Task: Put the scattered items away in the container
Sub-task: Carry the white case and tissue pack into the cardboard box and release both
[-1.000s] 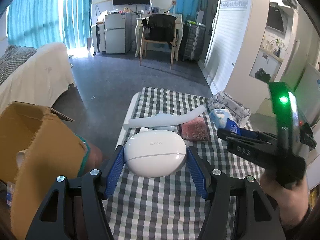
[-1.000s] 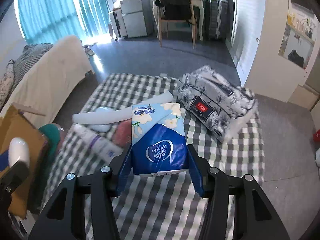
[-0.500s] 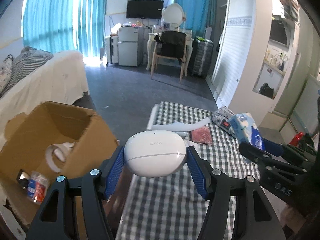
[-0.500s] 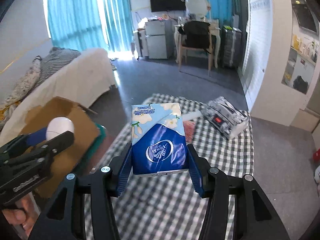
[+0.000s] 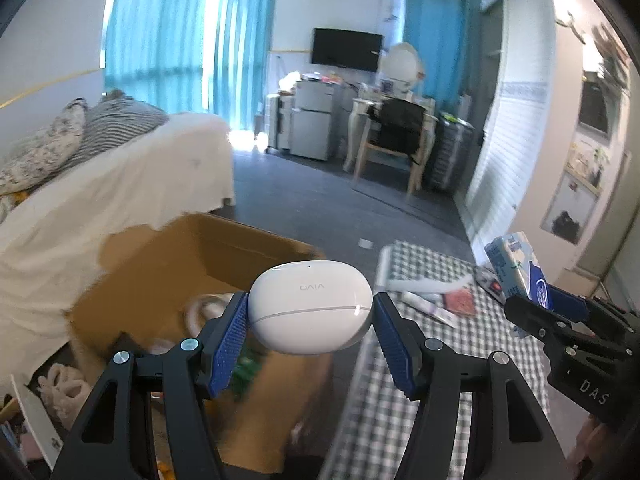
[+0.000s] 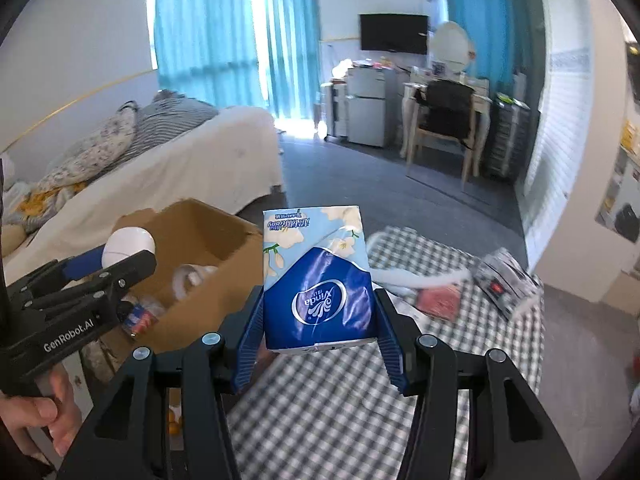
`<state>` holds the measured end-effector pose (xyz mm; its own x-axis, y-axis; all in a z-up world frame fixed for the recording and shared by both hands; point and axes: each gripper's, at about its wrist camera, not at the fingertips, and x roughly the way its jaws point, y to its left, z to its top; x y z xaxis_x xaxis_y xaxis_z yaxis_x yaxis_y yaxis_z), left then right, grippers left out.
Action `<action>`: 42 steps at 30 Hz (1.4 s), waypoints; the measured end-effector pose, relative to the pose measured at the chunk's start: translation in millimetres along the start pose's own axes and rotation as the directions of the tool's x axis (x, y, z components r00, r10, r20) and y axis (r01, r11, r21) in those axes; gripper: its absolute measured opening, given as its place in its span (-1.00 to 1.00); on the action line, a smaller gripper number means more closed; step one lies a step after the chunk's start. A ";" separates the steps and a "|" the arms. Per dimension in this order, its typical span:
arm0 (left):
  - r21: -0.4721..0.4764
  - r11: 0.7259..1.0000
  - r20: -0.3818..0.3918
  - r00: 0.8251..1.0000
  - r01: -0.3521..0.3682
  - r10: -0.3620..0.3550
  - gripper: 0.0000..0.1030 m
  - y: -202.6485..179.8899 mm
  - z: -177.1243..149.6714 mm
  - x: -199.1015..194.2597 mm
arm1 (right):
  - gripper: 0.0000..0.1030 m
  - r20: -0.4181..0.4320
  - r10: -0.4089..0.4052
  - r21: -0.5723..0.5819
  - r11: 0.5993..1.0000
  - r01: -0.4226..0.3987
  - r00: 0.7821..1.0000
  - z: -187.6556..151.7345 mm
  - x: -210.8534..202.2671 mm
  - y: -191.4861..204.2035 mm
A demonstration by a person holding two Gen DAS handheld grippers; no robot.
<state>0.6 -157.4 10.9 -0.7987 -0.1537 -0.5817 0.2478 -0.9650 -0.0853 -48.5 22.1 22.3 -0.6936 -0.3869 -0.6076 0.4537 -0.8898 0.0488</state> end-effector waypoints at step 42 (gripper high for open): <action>-0.149 0.959 -0.150 0.964 -0.243 0.221 0.31 170.7 -23.2 56.8 | 0.06 -0.274 0.192 -0.200 0.947 -0.251 0.942 3.5 192.6 172.3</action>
<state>10.2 -326.0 -55.5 -0.6331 -0.3292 -0.7006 0.5132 -0.8560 -0.0615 -105.9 -206.5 -83.6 -0.4133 -0.4694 -0.7803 0.7157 -0.6972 0.0403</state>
